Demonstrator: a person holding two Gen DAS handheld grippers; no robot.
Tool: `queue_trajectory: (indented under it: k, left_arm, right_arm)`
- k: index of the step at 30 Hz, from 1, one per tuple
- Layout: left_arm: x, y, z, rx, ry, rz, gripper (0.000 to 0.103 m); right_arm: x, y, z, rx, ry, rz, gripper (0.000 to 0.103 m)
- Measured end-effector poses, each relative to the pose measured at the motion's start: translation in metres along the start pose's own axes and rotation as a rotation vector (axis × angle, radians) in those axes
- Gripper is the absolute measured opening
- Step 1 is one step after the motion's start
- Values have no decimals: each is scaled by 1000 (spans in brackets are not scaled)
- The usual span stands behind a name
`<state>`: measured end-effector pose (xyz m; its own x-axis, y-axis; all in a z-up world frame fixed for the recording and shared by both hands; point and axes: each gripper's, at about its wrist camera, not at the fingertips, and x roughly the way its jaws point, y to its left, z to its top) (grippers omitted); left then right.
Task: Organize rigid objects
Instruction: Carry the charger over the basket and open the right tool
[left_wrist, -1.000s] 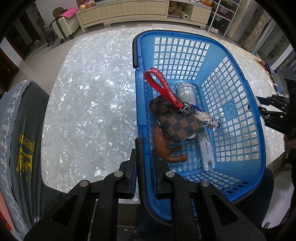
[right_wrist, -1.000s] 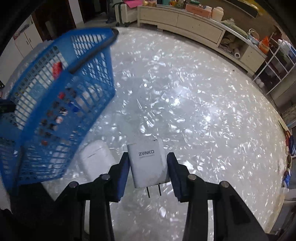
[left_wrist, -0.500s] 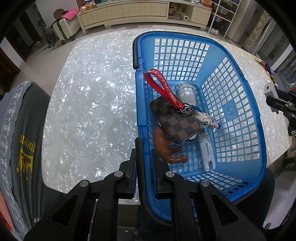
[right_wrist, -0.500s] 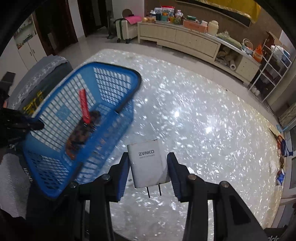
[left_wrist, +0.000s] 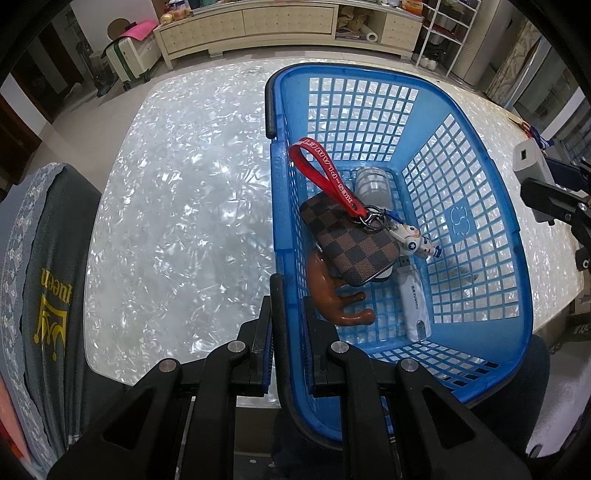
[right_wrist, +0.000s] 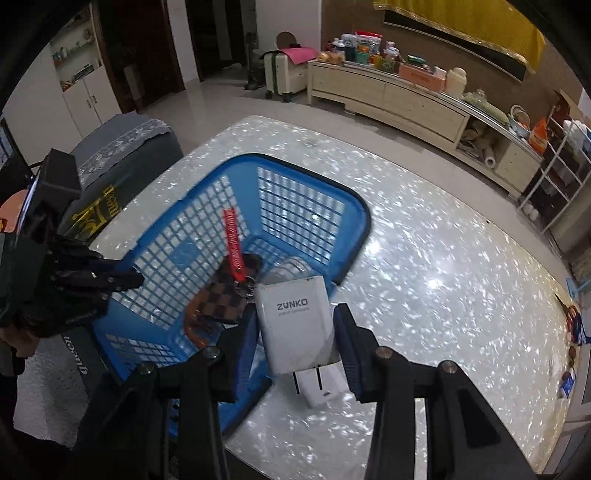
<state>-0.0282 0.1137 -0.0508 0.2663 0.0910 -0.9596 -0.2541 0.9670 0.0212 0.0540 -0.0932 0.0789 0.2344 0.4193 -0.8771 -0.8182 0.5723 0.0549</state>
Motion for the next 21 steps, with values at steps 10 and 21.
queue_trajectory:
  k: [10, 21]
  left_arm:
    - [-1, 2, 0, -6, -2, -2, 15]
    - [-1, 1, 0, -5, -6, -3, 15]
  right_arm:
    - [24, 29, 16, -39, -3, 20, 39]
    - [65, 43, 18, -34, 44, 35, 40]
